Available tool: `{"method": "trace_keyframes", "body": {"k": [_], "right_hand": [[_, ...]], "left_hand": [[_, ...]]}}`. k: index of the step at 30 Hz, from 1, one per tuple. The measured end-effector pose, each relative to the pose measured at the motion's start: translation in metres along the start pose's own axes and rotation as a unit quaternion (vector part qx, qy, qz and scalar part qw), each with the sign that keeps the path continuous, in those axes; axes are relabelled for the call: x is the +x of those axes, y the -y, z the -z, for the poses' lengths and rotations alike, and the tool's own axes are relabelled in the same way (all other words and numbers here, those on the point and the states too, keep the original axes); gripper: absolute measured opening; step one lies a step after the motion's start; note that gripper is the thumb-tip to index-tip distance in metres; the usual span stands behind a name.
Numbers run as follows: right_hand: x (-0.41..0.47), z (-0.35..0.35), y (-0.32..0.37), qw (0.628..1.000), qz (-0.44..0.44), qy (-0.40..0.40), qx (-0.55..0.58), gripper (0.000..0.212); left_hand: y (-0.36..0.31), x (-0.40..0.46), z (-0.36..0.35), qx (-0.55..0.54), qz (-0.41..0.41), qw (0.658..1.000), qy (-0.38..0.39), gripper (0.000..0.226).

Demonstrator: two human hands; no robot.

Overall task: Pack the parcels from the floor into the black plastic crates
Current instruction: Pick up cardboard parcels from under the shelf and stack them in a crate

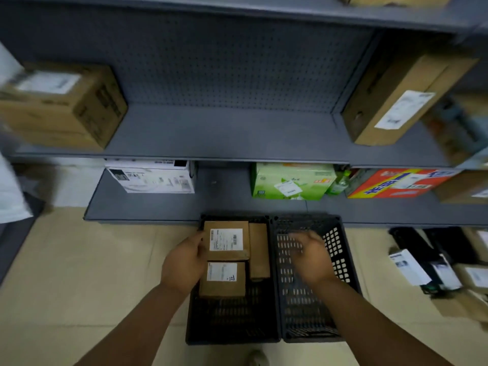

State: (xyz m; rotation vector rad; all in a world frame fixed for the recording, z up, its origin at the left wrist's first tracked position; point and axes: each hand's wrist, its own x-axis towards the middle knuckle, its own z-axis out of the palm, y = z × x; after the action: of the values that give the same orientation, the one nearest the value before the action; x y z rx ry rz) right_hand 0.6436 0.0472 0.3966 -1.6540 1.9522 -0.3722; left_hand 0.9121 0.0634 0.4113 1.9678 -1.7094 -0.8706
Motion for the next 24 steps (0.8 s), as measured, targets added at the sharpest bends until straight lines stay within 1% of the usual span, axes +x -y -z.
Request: {"method": "trace_keyframes", "body": {"k": [4, 8, 10, 13, 16, 19, 22, 24], "right_hand": [[-0.038, 0.062, 0.02, 0.997, -0.033, -0.071, 0.015, 0.029], [-0.089, 0.11, 0.033, 0.989, -0.061, -0.137, 0.009, 0.027], [-0.118, 0.128, 0.036, 0.983, -0.076, -0.166, 0.012, 0.025], [-0.162, 0.146, 0.038, 0.978, -0.094, -0.185, -0.003, 0.023], [-0.202, 0.159, 0.034, 0.974, -0.131, -0.186, -0.016, 0.023], [-0.238, 0.171, 0.022, 0.969, -0.165, -0.183, -0.023, 0.024], [-0.27, 0.188, 0.005, 0.958, -0.196, -0.209, -0.015, 0.025], [-0.289, 0.201, -0.01, 0.949, -0.219, -0.226, -0.01, 0.026]], "left_hand": [[-0.032, -0.033, 0.038, -0.065, -0.024, 0.996, -0.06, 0.028], [-0.047, -0.061, 0.064, -0.096, -0.039, 0.991, -0.081, 0.031], [-0.054, -0.072, 0.071, -0.098, -0.046, 0.992, -0.061, 0.03], [-0.067, -0.081, 0.073, -0.092, -0.061, 0.994, -0.006, 0.031], [-0.089, -0.088, 0.069, -0.073, -0.093, 0.992, 0.047, 0.032], [-0.121, -0.097, 0.058, -0.071, -0.132, 0.986, 0.078, 0.032], [-0.153, -0.109, 0.043, -0.047, -0.186, 0.976, 0.102, 0.033], [-0.175, -0.114, 0.031, -0.033, -0.203, 0.97, 0.126, 0.033]]}}
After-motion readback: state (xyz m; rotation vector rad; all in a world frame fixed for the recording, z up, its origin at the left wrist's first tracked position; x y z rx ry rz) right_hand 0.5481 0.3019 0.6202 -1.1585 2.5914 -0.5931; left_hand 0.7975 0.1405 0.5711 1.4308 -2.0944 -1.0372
